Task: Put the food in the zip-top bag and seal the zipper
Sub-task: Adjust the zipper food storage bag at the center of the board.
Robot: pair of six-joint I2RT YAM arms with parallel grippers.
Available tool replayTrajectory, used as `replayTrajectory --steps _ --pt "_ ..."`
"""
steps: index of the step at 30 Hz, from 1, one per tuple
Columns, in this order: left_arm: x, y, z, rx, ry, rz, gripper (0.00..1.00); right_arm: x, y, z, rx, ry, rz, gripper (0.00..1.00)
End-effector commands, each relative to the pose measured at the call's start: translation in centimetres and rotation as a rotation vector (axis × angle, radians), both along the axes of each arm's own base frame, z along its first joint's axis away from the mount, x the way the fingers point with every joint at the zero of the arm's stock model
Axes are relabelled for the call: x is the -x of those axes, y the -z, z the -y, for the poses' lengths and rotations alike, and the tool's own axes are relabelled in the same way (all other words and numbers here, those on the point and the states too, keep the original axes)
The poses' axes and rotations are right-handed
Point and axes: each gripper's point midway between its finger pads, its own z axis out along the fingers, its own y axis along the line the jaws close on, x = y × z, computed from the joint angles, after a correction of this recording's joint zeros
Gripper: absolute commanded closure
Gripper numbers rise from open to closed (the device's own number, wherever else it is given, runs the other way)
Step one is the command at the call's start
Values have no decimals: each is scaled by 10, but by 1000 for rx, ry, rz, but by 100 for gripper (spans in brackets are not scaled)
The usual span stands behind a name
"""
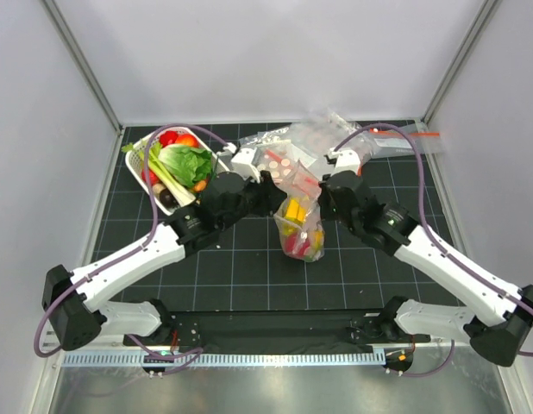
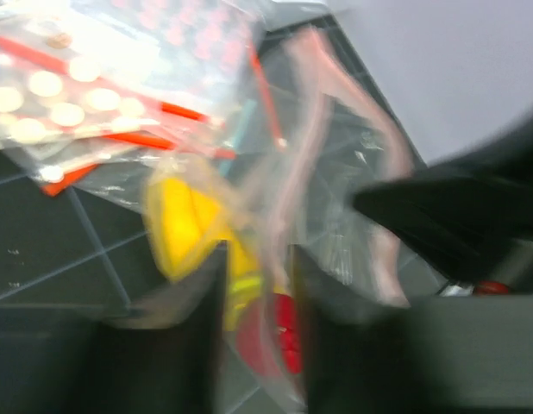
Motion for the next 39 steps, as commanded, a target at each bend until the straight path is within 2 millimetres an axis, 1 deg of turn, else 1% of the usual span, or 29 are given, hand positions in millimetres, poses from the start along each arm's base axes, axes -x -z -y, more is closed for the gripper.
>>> replayTrajectory --steps 1,2,5,6,7,8,9,10,11,12,14,16,17,18,20,22,23,24,25,26,27,28,29,30,32,33,36,37,39 --pt "-17 -22 -22 87 -87 25 54 -4 -43 13 -97 57 150 96" --pt "-20 -20 -28 67 -108 34 34 -5 -49 23 -93 102 179 97" --pt "-28 -22 -55 41 -223 68 12 0 -61 45 -112 175 241 97" --pt "-30 -24 -62 31 -249 84 11 1 -62 50 -115 193 255 97" --pt "-33 -25 -71 22 -293 99 10 5 -71 58 -140 209 286 97" --pt "-31 -33 -80 32 -315 121 9 7 -73 62 -151 220 299 97" --pt "-31 -30 -87 8 -335 134 10 8 -75 66 -163 235 318 97" --pt "-31 -33 -95 12 -364 148 10 12 -82 71 -188 240 341 97" --pt "-31 -42 -113 23 -434 182 10 14 -85 74 -196 240 353 97" --pt "-30 -38 -122 7 -465 196 10 15 -85 71 -209 225 356 98" --pt "-33 -40 -149 -32 -577 238 7 17 -85 69 -213 204 356 98" --pt "-32 -41 -164 -42 -634 271 4 16 -84 66 -210 192 350 98" --pt "-33 -39 -169 -52 -663 275 0 15 -81 63 -204 185 343 98" --pt "-35 -37 -179 -74 -723 279 0 14 -79 60 -198 177 336 98" --pt "-39 -34 -187 -83 -780 281 0 13 -77 55 -200 158 326 99" --pt "-48 -23 -200 -116 -865 256 0 12 -74 50 -200 136 315 99" --pt "-52 -15 -204 -77 -909 212 0 12 -73 49 -200 136 312 99" --pt "-62 -6 -220 -92 -962 178 0 12 -73 49 -203 133 313 99" --pt "-70 12 -214 -120 -921 118 0 12 -74 49 -206 134 315 99" --pt "-77 16 -214 -88 -936 82 0 13 -74 49 -210 129 317 99" --pt "-85 22 -219 -88 -949 55 0 13 -73 49 -210 129 317 99" --pt "-94 40 -209 -105 -910 7 0 13 -74 49 -213 129 320 99" --pt "-98 44 -207 -102 -903 -17 0 14 -74 49 -214 131 322 99" --pt "-104 50 -212 -87 -920 -44 0 13 -73 50 -214 133 324 99" --pt "-112 68 -210 -111 -919 -98 0 13 -74 51 -215 136 328 99" --pt "-114 73 -217 -107 -948 -116 0 14 -73 51 -215 134 326 99" --pt "-119 81 -223 -109 -973 -121 0 14 -73 50 -218 129 324 99" --pt "-120 82 -223 -114 -968 -115 3 14 -74 49 -223 127 325 99" --pt "-126 79 -211 -88 -905 -94 12 15 -74 49 -221 123 325 99"
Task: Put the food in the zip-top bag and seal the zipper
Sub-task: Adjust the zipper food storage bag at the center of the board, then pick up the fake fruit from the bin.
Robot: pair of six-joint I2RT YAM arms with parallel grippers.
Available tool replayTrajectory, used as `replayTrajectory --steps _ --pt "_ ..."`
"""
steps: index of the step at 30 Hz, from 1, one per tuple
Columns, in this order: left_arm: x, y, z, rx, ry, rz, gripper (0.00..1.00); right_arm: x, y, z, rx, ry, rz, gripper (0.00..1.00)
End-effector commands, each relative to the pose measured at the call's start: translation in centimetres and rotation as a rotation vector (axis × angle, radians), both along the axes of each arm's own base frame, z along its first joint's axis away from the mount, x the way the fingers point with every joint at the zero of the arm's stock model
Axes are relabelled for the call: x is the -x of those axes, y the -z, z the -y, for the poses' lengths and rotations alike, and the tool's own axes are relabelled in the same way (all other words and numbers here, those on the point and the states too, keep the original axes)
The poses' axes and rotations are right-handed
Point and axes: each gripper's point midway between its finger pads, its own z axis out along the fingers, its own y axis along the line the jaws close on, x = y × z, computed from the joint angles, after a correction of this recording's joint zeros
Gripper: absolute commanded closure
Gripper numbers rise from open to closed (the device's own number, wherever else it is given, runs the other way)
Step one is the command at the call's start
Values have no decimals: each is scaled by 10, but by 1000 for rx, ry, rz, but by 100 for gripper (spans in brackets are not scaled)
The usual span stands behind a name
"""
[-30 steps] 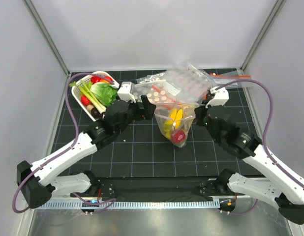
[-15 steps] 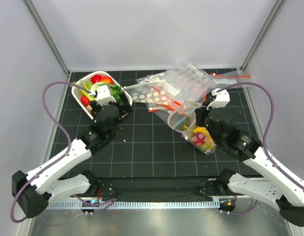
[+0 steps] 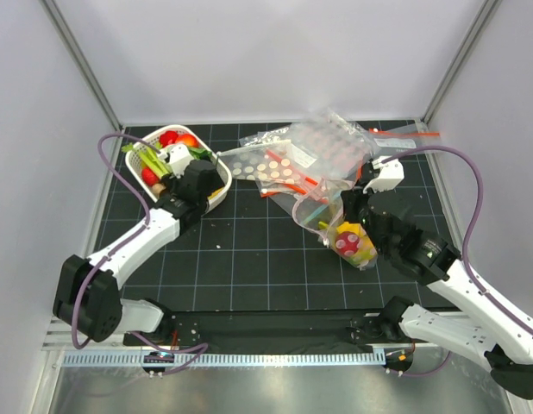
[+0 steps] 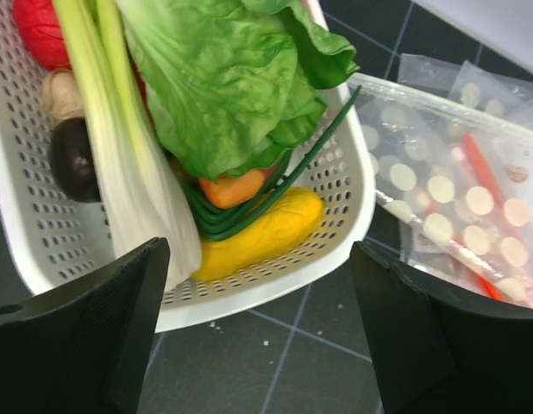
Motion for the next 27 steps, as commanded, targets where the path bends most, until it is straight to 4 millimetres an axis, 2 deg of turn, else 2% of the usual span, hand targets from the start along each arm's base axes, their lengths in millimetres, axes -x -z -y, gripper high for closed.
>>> replayTrajectory --steps 1,3,4,5,6,7,10,14,16,20,27 --pt "-15 -24 17 67 59 93 16 -2 -20 -2 -52 -6 61 99" --pt "-19 -18 24 51 103 68 26 -2 -20 -2 -55 -6 64 99" --pt "-23 -24 28 45 122 70 29 -2 -20 -2 -55 -6 64 99" --pt "-25 -23 30 6 151 54 41 -2 -20 -2 -56 -6 65 98" --pt "-28 -13 30 -20 151 23 44 -2 -19 -2 -56 -6 66 98" --pt "-31 -15 29 -29 141 10 45 -2 -18 -2 -54 -5 64 98" --pt "-38 2 20 -63 115 -42 44 -2 -18 -3 -56 -12 63 98" --pt "-52 15 6 -100 81 -78 44 -2 -17 -4 -55 -15 61 98" --pt "-57 26 3 -123 76 -106 43 -3 -17 -5 -56 -15 60 98" --pt "-68 36 1 -156 79 -127 40 -2 -16 -5 -58 -17 59 98" --pt "-74 61 -21 -144 25 -180 39 -1 -17 -5 -61 -22 61 98"
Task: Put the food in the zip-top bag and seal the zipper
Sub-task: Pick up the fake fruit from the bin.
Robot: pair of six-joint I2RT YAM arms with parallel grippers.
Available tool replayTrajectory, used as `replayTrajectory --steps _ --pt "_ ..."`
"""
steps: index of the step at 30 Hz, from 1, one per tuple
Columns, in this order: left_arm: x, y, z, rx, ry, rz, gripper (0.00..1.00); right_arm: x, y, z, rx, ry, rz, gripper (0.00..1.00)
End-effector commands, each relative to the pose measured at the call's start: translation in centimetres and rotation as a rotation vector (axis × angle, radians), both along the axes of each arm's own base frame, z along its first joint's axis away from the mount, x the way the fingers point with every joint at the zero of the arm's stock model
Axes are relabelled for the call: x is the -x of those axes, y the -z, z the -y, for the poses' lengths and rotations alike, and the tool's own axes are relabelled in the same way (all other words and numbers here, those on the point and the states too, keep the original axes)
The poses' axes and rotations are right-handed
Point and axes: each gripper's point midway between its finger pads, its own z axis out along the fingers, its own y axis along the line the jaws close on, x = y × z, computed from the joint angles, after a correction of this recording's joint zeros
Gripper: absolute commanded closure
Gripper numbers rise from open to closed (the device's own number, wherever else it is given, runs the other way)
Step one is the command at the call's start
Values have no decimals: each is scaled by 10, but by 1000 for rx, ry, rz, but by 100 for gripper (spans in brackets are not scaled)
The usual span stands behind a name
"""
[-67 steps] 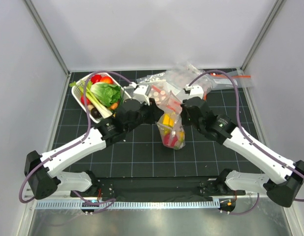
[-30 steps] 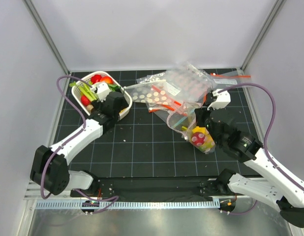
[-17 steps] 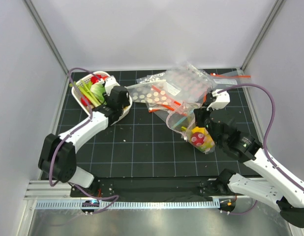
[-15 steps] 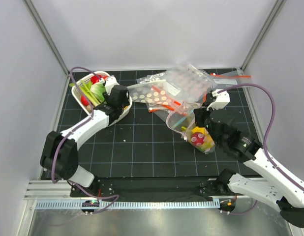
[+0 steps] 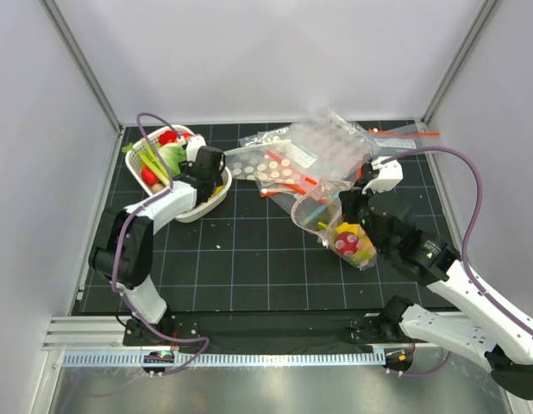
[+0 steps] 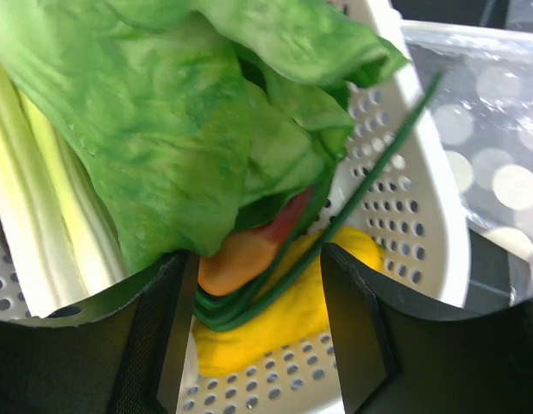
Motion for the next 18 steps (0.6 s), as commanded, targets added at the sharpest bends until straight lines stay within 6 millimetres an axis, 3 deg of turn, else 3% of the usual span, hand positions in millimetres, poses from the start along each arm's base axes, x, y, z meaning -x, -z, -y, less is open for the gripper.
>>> replayTrajectory --steps 1,5,6,8,9,12,13,18 --pt "-15 -8 -18 17 -58 34 38 -2 -19 -1 -56 -1 62 98" --pt "-18 4 -23 37 -67 0 35 -2 -17 -2 -52 -4 57 98" --pt "-16 14 -21 48 -57 -35 35 -2 -17 -2 -52 -5 57 98" --pt "-19 21 -19 85 -52 -54 40 -2 -17 -2 -52 -5 57 98" --pt "-19 24 -17 98 -42 -64 44 -2 -18 -2 -53 -4 58 98" --pt "-20 24 -9 125 -6 -78 88 -3 -17 -2 -52 -3 57 98" --pt "-19 16 -7 139 5 -67 94 -2 -17 -2 -53 -3 58 98" --pt "-7 -8 0 169 20 -14 100 -2 -17 -1 -53 -1 59 98"
